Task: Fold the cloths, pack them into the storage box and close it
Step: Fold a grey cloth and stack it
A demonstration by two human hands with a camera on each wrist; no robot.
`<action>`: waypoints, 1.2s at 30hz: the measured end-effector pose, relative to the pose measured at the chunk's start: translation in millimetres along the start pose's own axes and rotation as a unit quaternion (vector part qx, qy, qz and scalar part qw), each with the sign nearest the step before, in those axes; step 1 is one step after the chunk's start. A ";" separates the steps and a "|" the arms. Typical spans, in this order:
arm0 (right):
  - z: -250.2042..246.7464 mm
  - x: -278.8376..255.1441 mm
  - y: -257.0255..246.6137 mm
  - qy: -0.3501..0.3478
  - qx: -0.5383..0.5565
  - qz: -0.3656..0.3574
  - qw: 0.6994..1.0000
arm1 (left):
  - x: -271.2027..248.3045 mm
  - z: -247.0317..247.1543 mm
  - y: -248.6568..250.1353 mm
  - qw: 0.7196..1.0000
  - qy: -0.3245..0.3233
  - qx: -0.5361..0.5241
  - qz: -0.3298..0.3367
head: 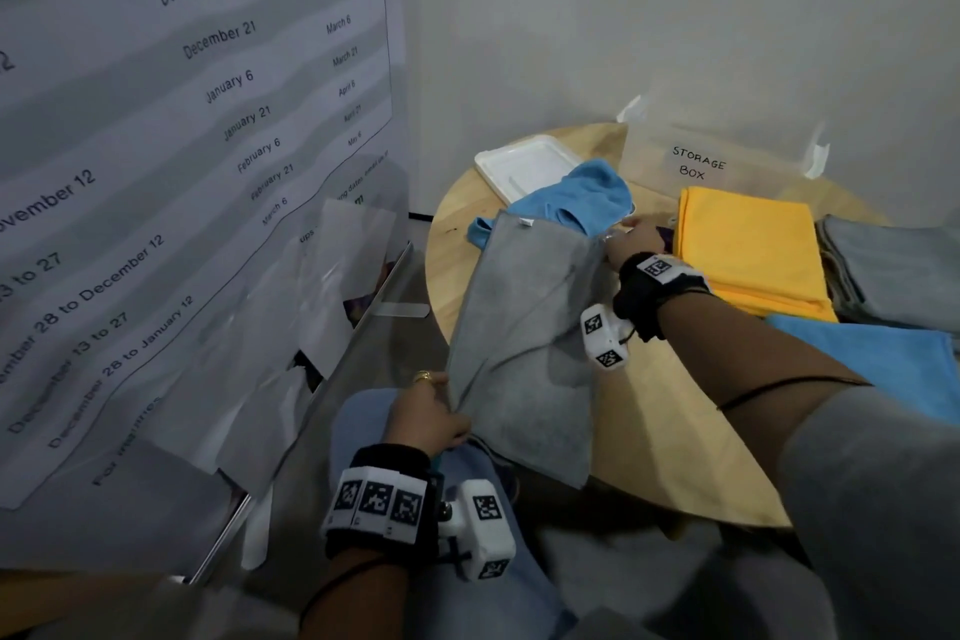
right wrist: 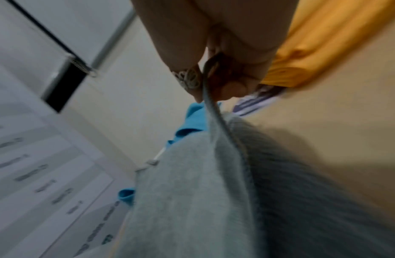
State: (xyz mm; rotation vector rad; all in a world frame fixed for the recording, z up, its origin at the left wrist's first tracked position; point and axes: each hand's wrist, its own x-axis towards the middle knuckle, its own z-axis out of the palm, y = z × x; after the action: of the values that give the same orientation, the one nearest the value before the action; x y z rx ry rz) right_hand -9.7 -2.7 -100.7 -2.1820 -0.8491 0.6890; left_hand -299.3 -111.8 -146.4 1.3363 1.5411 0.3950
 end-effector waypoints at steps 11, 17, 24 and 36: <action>75.1 31.9 -98.8 -0.277 -0.264 -0.184 0.905 | 9.8 10.5 7.5 0.996 -0.031 0.087 -0.011; 95.4 53.0 -95.0 -0.220 -0.369 -0.275 0.860 | 14.5 11.6 4.8 0.993 -0.016 0.110 -0.031; 104.8 62.2 -89.3 -0.209 -0.321 -0.265 0.885 | 28.0 14.9 -4.3 0.996 0.011 0.082 -0.025; -10.0 53.4 -69.9 -0.103 0.103 -0.186 0.972 | 10.6 -36.9 24.2 0.973 0.128 0.183 0.055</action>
State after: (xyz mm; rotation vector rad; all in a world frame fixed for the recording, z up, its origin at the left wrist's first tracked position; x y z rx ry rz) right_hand 5.9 70.8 -53.8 -1.7239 -1.1975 0.7808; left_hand -315.5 -81.4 -116.8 1.7145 1.8217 0.3743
